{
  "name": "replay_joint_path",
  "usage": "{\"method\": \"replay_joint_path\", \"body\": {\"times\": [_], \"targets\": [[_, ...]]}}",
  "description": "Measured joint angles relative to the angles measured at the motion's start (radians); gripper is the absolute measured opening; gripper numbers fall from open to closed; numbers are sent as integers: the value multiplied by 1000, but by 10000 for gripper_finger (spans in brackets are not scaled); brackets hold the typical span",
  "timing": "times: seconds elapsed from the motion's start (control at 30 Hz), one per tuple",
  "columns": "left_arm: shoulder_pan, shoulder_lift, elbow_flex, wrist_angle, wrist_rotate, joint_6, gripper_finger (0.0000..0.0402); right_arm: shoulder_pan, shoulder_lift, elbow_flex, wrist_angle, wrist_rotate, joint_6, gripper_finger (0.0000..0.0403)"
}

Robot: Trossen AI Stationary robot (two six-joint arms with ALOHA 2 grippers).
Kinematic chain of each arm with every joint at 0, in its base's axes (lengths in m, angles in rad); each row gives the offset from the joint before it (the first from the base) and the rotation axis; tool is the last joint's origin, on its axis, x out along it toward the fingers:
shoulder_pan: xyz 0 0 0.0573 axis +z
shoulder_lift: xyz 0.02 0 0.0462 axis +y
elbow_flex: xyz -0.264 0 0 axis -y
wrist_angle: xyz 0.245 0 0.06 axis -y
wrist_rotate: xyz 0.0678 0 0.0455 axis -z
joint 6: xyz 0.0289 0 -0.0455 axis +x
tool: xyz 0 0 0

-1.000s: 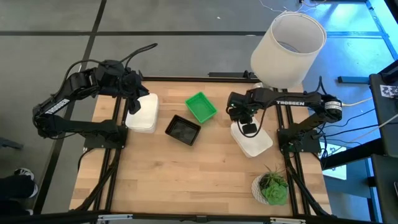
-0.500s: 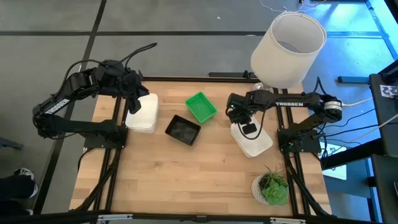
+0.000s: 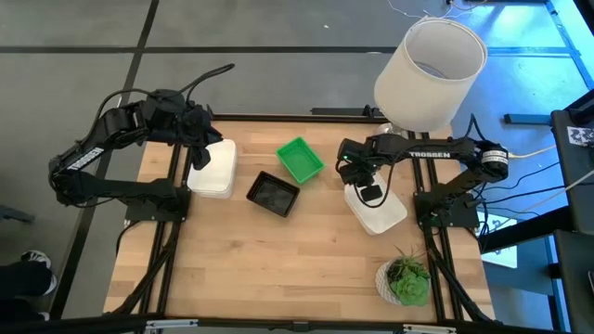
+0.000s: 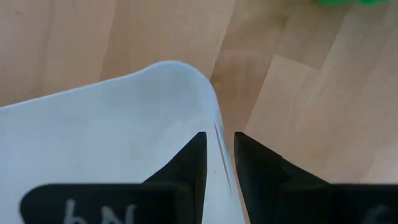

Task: Stack baskets by color
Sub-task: Stack the right white bin on the left white bins

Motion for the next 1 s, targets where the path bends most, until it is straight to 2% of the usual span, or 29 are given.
{"method": "replay_joint_path", "body": {"times": [0.37, 0.43, 0.57, 0.63, 0.9, 1.0], "targets": [[0, 0, 0, 0, 0, 0, 42, 0, 122, 0, 28, 1, -47, 77], [0, 0, 0, 0, 0, 0, 42, 0, 143, 0, 53, 1, -48, 65], [0, 0, 0, 0, 0, 0, 42, 10, 169, 12, 56, 0, -49, 11], [0, 0, 0, 0, 0, 0, 42, 24, 178, 26, 55, 5, -45, 9], [0, 0, 0, 0, 0, 1, 42, 105, 181, 181, -22, 17, -53, 3], [0, 0, 0, 0, 0, 1, 42, 147, 181, 247, -43, 11, -106, 2]]}}
